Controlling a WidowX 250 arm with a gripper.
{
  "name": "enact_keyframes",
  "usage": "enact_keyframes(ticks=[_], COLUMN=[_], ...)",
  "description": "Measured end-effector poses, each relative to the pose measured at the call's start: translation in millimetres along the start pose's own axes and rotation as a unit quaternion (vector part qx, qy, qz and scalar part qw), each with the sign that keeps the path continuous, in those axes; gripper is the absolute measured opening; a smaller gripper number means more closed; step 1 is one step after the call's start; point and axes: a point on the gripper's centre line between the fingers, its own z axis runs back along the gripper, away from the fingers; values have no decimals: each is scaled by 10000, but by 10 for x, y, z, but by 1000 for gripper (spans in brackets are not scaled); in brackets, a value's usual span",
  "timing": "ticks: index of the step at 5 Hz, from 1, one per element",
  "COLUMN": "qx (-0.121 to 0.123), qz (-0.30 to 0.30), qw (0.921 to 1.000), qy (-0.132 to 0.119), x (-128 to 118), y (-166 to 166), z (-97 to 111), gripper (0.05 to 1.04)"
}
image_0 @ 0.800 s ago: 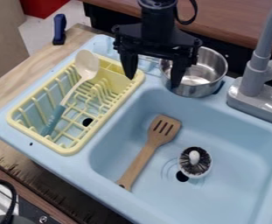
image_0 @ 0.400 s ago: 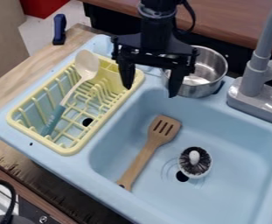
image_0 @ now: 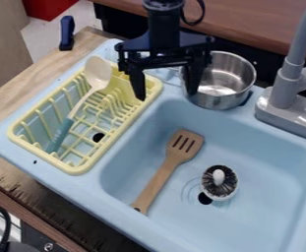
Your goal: Moved the silver pot to the right side of the sink
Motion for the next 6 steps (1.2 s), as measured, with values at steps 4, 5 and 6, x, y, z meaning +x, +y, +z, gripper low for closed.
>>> enact_keyframes(ticks=[4, 5, 6], qx=[-278, -465, -374], qz=[1993, 2373, 2715], qw=[9781, 9688, 9616], qy=[-536, -551, -144], x=[69, 60, 34], y=[-305, -391, -352], z=[-114, -123, -244], gripper=[1001, 1001, 1001])
